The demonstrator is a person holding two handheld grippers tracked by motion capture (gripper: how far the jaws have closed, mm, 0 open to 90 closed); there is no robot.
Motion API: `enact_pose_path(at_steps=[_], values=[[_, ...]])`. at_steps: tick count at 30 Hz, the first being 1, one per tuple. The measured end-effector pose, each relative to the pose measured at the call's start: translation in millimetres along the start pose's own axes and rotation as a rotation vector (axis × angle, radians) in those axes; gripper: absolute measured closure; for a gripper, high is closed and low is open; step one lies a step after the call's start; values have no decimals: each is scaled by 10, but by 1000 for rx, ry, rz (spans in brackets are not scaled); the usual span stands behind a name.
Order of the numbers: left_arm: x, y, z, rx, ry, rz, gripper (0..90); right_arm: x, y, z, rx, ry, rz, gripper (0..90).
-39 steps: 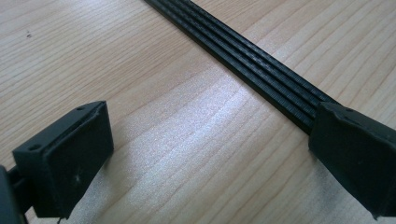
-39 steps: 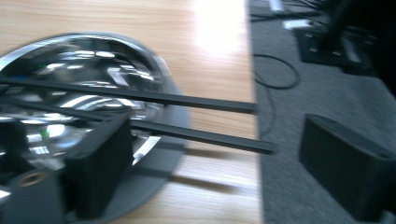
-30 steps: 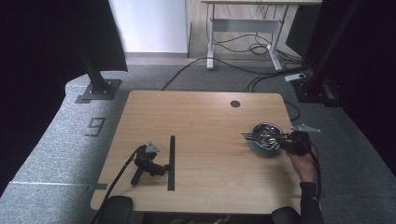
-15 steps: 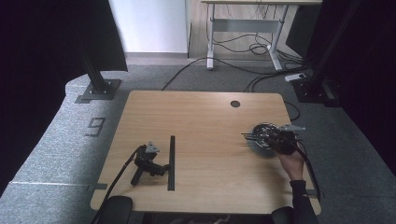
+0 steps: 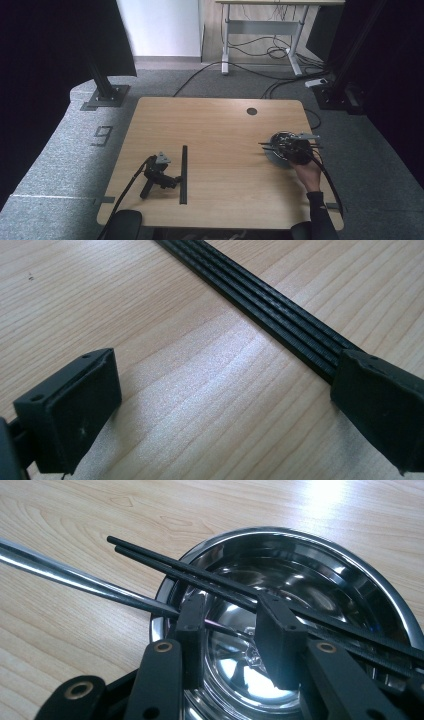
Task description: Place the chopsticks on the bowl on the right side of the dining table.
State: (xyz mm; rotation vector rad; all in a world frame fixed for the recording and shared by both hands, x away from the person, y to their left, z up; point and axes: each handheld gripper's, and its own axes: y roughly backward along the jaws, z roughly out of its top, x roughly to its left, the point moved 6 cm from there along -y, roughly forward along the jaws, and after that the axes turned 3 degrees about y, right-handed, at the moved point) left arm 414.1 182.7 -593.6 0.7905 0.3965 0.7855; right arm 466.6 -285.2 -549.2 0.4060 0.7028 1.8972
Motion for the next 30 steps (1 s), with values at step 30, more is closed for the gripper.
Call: enact_pose_path(at_steps=[30], values=[[0, 1, 0, 0, -1, 0, 0, -168, 62, -88, -35, 20, -82, 316]])
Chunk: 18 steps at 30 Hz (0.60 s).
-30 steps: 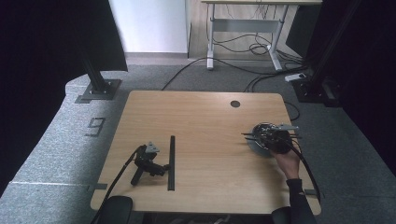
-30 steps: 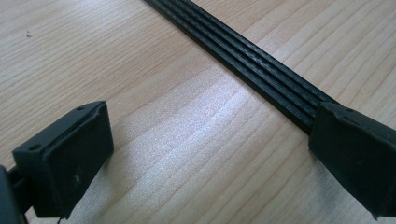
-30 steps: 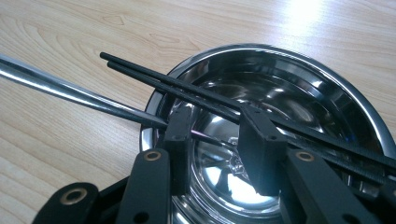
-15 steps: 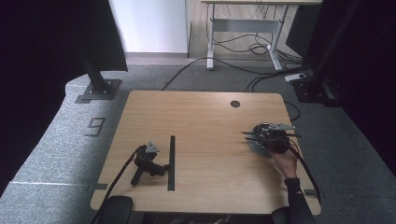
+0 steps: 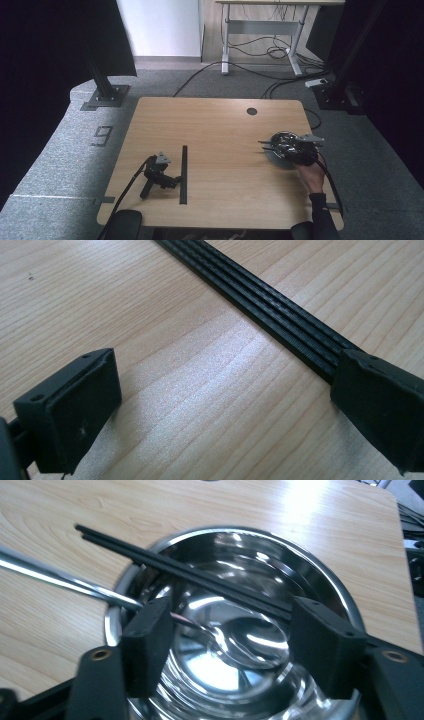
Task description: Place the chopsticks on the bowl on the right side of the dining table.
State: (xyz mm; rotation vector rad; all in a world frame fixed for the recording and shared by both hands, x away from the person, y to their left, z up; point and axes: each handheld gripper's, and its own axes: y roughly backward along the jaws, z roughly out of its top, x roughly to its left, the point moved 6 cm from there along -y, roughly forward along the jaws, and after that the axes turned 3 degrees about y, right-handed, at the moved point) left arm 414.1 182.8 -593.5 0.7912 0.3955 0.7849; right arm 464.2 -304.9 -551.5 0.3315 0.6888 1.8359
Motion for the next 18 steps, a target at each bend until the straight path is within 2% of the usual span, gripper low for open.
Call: enact_pose_path(at_steps=[3, 5, 11, 16, 18], values=[[0, 0, 0, 0, 0, 0, 0, -54, 10, -56, 19, 15, -24, 250], [0, 0, 0, 0, 0, 0, 0, -107, 29, -80, 29, 5, -37, 203], [0, 0, 0, 0, 0, 0, 0, -317, 134, -123, -26, -98, -74, 135], [0, 0, 0, 0, 0, 0, 0, -452, 147, -206, -27, -140, -129, 121], [0, 0, 0, 0, 0, 0, 0, -490, 139, -237, -21, -142, -149, 82]])
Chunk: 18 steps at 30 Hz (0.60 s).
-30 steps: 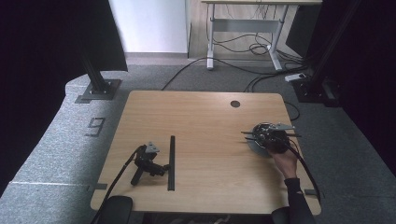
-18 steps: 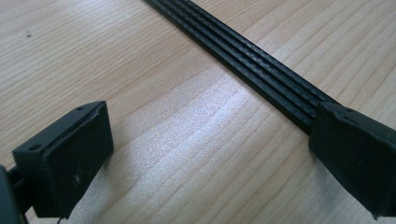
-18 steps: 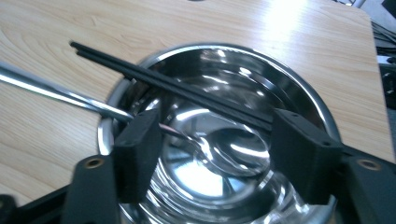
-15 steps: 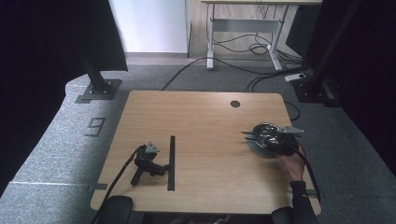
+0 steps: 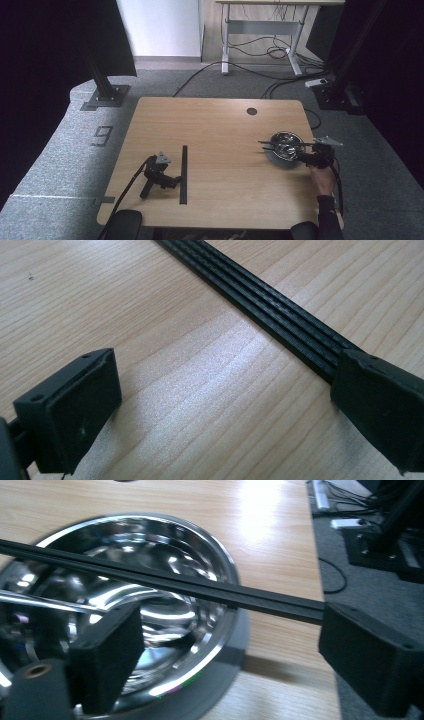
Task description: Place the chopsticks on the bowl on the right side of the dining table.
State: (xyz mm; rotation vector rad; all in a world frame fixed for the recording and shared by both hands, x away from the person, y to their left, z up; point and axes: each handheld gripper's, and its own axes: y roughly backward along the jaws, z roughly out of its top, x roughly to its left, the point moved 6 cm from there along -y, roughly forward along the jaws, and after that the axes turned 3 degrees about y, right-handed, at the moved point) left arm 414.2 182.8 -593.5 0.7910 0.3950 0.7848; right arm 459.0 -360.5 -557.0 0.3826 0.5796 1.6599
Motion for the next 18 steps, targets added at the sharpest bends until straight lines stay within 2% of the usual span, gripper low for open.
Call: enact_pose_path(at_steps=[4, 7, 12, 18], values=[[0, 0, 0, 0, 0, 0, 0, -60, -22, -35, 0, -5, -38, 9], [0, 0, 0, 0, 0, 0, 0, -97, -44, -60, 1, -15, -55, 0], [0, 0, 0, 0, 0, 0, 0, -144, -79, -93, -13, -45, -53, 0], [0, 0, 0, 0, 0, 0, 0, -164, -100, -91, -24, -39, -55, 0]])
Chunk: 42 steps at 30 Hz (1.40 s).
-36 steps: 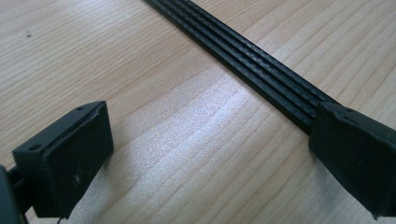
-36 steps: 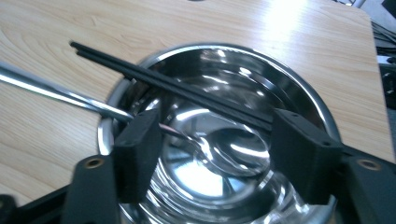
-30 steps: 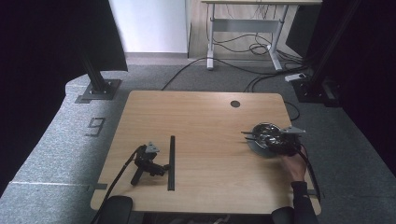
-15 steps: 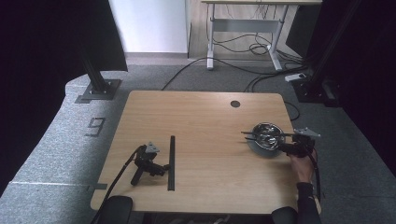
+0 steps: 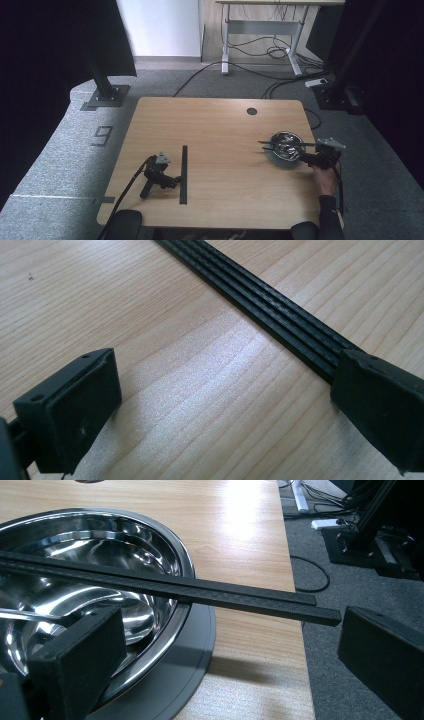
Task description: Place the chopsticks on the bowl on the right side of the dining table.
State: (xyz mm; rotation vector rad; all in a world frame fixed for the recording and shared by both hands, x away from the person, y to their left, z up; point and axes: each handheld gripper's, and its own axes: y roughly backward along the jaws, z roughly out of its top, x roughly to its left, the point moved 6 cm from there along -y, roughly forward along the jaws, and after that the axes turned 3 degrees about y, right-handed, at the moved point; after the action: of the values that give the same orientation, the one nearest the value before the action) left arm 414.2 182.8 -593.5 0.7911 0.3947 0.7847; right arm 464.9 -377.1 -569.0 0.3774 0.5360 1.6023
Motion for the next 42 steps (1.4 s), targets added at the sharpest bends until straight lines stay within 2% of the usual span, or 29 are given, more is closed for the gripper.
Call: enact_pose_path(at_steps=[10, 24, 42], values=[[0, 0, 0, 0, 0, 0, 0, -67, -41, -33, -32, -67, 56, 0], [0, 0, 0, 0, 0, 0, 0, -94, -69, -37, -25, -95, 86, 0], [0, 0, 0, 0, 0, 0, 0, -74, -53, -31, -22, -79, 91, 25]])
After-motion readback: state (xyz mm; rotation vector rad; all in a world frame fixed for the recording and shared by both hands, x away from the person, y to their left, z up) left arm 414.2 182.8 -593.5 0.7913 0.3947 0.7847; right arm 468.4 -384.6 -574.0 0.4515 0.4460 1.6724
